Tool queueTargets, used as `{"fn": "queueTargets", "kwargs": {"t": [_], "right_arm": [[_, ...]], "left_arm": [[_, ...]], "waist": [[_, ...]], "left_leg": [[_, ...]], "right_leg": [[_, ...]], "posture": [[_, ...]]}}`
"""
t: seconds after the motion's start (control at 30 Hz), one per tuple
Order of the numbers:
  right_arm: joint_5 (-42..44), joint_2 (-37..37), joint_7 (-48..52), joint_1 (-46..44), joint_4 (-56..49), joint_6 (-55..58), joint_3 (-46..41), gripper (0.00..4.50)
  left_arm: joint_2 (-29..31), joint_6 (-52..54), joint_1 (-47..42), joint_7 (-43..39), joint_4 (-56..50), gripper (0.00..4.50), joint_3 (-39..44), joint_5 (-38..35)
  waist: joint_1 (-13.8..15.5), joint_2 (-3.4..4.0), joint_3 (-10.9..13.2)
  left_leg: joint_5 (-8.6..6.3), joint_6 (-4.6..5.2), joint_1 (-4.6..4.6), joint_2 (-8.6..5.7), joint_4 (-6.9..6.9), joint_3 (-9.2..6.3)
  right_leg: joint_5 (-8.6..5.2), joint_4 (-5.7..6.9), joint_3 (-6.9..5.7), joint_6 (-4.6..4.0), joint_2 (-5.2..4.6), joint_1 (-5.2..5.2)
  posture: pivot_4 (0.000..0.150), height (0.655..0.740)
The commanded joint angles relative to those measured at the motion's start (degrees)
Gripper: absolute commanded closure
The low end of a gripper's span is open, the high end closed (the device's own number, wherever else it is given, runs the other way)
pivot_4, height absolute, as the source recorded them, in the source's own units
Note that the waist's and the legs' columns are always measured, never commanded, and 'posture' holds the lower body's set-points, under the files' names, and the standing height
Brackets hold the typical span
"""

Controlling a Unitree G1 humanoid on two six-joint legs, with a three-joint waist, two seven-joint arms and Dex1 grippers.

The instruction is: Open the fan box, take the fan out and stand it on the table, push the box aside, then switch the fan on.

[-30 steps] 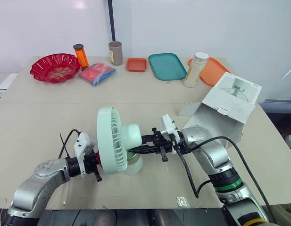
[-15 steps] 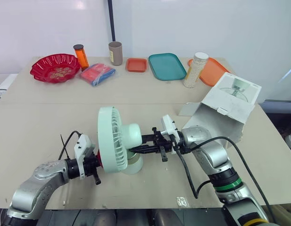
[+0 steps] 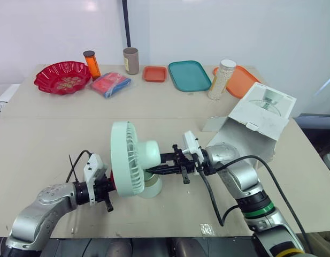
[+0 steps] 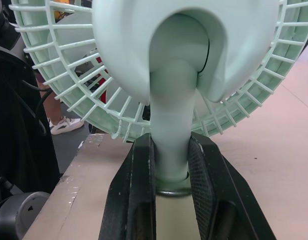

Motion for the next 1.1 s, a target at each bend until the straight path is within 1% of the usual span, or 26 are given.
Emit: {"fn": "queueTargets", "kwargs": {"t": [0.03,0.27,0.37,1.1], "right_arm": [[-2.67,0.66,-1.85,-0.36,1.25,-0.73,1.47,4.15],[-3.02,0.86,-1.98,-0.37,1.34,-0.91,1.57,4.15],[-2.94,0.9,-2.07,-0.39,1.33,-0.8,1.54,4.15],[-2.84,1.18,-2.36,-0.55,1.03,-0.66,1.46,4.15]], "left_arm": [[-0.08,0.75,-0.69,-1.33,-3.2,4.45,0.37,-3.15],[0.69,1.27,-0.39,-1.89,-3.9,4.45,-0.06,-3.77],[1.25,1.24,-0.26,-1.8,-4.16,4.45,-0.92,-2.72],[1.41,1.47,-1.06,-2.0,-4.25,4.45,-2.32,-2.39]], "waist": [[-0.02,0.0,0.0],[-0.04,0.0,-0.01],[-0.04,0.01,-0.01],[-0.03,0.02,-0.02]], "left_leg": [[0.0,0.0,0.01,0.0,0.0,0.0],[0.0,0.0,0.07,0.05,0.0,0.0],[0.0,0.0,0.08,0.07,0.0,0.0],[0.0,0.0,0.1,0.08,0.0,0.0]], "right_leg": [[0.0,0.0,0.0,0.0,0.0,0.0],[0.02,0.0,0.01,-0.03,0.05,0.05],[0.02,0.0,0.01,-0.03,0.07,0.05],[0.02,0.0,0.02,-0.04,0.08,0.07]], "posture": [[0.15,0.74],[0.15,0.74],[0.15,0.74],[0.15,0.74]]}}
